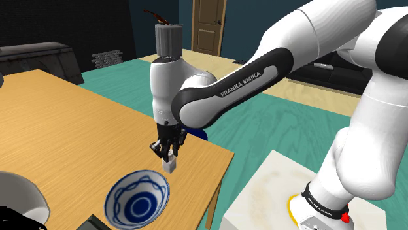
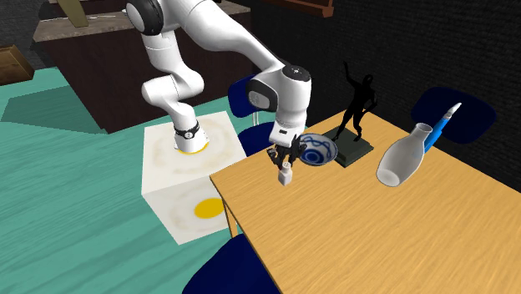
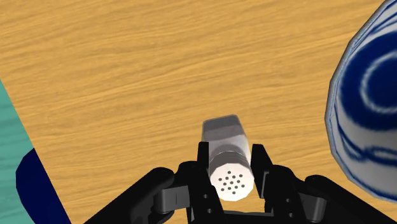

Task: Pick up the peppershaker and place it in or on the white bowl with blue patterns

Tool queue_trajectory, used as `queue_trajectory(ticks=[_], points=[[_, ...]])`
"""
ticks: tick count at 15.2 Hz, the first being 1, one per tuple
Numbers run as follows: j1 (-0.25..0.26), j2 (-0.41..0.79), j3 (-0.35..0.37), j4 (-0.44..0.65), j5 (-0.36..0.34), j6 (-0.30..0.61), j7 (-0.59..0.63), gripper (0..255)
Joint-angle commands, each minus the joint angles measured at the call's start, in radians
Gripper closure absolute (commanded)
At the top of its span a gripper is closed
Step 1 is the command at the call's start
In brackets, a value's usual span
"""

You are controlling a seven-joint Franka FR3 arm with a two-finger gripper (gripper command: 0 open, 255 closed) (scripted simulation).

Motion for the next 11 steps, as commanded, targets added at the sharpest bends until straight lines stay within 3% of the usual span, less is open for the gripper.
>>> queue_trajectory(ticks=[1,11], points=[[-0.001,-0.011,0.001,0.008,0.006,-0.018,-0.005,255],[-0.007,-0.069,0.004,0.081,0.038,-0.144,-0.026,255]])
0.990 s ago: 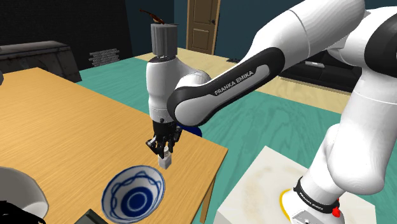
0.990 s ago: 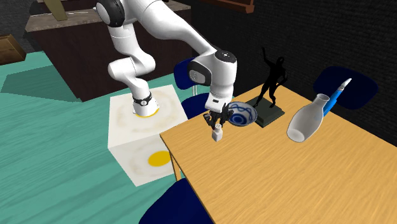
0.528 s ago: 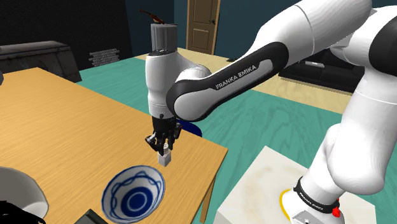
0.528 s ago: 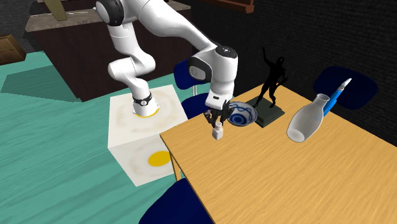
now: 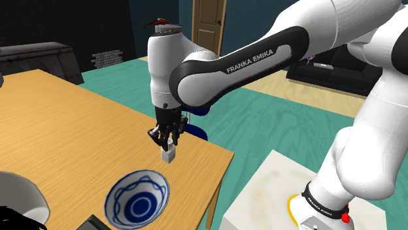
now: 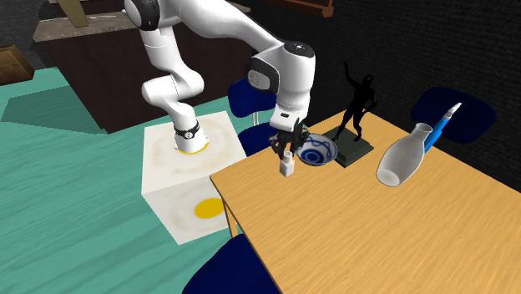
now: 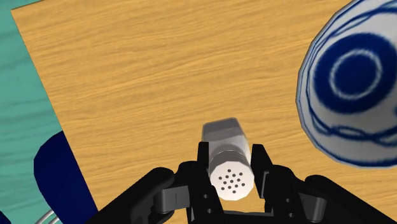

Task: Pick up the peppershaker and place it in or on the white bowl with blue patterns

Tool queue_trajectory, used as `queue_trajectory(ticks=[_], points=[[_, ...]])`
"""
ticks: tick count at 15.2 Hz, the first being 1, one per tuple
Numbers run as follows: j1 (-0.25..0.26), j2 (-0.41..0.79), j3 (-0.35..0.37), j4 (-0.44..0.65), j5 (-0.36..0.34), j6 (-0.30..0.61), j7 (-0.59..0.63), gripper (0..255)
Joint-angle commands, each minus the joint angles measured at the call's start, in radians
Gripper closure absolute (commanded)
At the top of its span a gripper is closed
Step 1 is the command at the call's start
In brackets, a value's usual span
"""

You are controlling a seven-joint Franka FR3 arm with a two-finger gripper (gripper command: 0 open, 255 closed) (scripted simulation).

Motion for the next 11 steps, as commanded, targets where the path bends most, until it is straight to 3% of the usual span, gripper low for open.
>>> queue_trajectory(ticks=[1,11], points=[[-0.001,-0.010,0.000,0.016,0.005,-0.026,-0.003,255],[-0.004,-0.045,0.000,0.113,0.022,-0.155,-0.015,255]])
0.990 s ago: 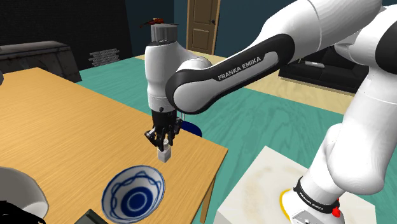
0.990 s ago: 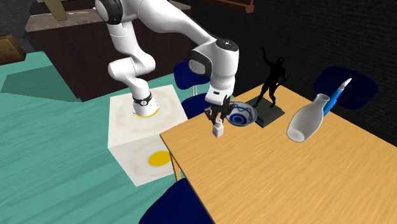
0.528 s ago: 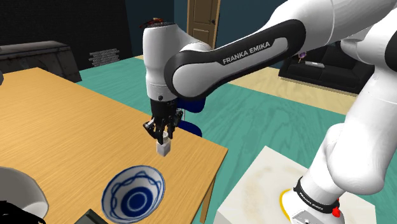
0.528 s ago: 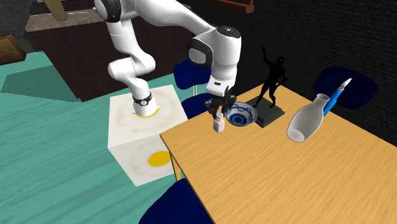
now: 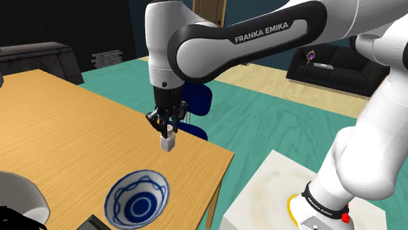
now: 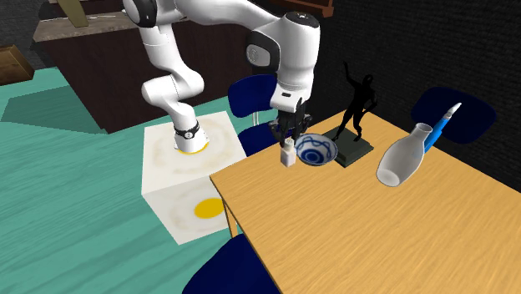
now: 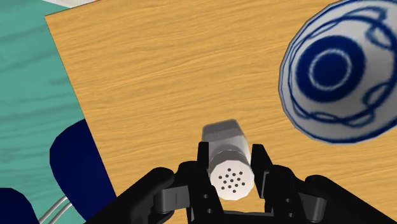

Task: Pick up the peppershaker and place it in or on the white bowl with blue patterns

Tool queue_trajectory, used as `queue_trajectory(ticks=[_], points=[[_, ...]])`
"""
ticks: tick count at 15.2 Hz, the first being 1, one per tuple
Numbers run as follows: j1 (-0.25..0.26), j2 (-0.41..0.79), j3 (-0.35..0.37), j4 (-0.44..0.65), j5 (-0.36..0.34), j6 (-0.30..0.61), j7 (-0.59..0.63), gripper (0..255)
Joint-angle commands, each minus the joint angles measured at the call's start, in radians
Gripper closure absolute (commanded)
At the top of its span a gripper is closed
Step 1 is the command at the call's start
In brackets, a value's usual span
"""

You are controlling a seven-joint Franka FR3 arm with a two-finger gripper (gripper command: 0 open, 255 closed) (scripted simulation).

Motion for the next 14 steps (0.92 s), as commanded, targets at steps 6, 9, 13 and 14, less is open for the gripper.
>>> queue_trajectory(ticks=[6,9,13,14], points=[[0.000,-0.011,0.000,0.079,0.005,-0.090,-0.001,255],[0.039,0.024,0.035,0.142,-0.012,-0.122,0.075,255],[0.096,0.086,0.079,0.245,-0.045,-0.170,0.179,255],[0.112,0.105,0.089,0.275,-0.056,-0.184,0.205,255]])
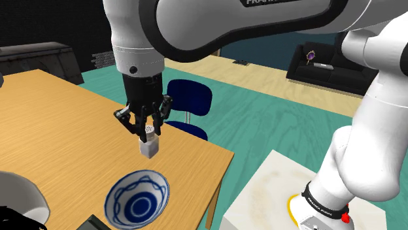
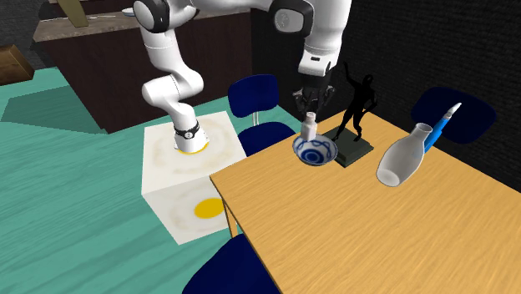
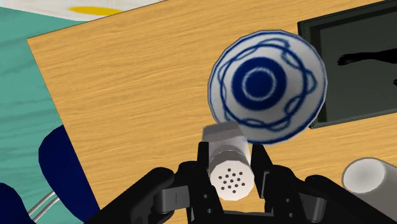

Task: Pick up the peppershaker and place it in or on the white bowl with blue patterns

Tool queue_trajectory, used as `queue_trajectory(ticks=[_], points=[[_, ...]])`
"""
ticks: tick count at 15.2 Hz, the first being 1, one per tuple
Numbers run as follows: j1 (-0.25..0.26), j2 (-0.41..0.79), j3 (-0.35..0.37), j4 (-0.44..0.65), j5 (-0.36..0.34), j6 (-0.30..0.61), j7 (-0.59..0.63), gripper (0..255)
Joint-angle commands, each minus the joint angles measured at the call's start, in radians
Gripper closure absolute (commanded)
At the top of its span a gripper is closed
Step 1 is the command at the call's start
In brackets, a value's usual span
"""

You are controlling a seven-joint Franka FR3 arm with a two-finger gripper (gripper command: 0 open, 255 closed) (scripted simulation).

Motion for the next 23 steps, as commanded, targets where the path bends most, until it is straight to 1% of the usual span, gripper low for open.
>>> queue_trajectory(ticks=[1,5,14,23], points=[[0.033,0.041,0.020,0.060,-0.023,-0.026,0.055,255],[0.109,0.132,0.051,0.198,-0.074,-0.088,0.154,255],[0.099,0.123,0.046,0.065,-0.071,0.036,0.154,255],[0.095,0.136,0.041,-0.040,-0.081,0.152,0.162,255]])
